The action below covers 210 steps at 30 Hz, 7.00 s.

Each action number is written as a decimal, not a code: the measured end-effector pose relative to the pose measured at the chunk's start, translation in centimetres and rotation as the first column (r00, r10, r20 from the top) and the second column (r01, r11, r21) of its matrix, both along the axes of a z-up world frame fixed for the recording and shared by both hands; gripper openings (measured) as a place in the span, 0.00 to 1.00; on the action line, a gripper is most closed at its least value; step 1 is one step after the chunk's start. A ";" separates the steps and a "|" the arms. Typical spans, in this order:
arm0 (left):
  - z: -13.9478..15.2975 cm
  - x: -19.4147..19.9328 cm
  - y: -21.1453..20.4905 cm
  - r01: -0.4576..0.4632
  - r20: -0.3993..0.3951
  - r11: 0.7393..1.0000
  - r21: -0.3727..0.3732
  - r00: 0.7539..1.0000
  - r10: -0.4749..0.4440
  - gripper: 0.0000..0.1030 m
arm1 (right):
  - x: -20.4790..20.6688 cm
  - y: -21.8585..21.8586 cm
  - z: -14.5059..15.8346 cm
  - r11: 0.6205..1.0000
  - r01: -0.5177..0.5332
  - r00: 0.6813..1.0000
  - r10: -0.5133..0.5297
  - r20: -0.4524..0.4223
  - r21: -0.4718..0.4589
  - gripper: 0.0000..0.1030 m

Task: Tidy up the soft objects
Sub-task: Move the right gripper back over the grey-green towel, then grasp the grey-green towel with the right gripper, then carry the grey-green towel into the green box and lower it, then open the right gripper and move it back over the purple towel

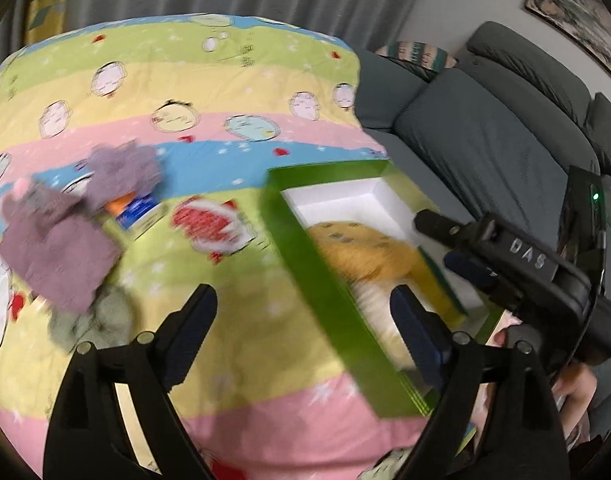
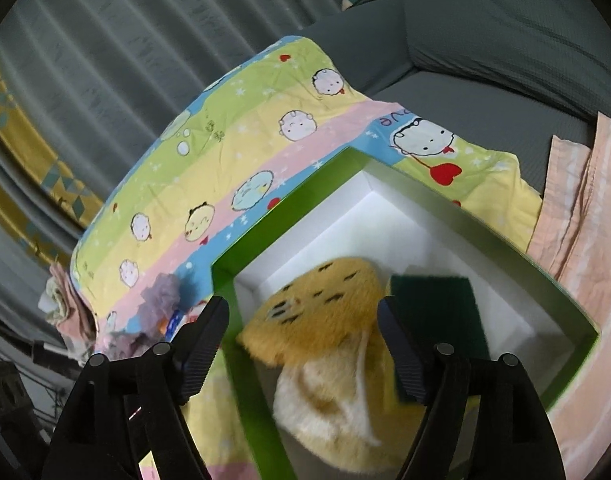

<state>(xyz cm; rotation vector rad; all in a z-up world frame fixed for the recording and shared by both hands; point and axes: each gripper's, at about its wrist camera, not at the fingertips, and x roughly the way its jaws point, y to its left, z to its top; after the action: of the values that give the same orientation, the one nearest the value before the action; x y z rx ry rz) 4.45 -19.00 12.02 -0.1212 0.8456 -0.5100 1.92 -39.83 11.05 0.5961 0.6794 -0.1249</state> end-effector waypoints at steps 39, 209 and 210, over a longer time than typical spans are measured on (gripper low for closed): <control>-8.2 -6.8 26.9 -0.524 -0.136 0.849 0.063 0.839 0.527 0.86 | 7.0 28.3 -8.6 0.870 -0.474 0.865 0.432 -0.255 -0.138 0.83; 0.8 -3.5 -8.6 0.212 -0.010 0.977 -0.002 0.977 -0.212 0.82 | -4.5 -0.9 1.2 0.998 -0.009 1.000 0.008 -0.013 -0.065 0.84; 1.2 -4.0 -7.6 0.202 -0.002 0.979 -0.013 0.979 -0.202 0.83 | -4.7 -0.7 1.5 0.998 -0.009 1.000 0.009 -0.001 -0.069 0.86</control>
<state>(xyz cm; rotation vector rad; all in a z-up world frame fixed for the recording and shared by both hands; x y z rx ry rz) 0.50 -26.64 13.18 -0.0478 0.8629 -0.7063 -2.81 -40.49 12.51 0.5268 0.6760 -0.1397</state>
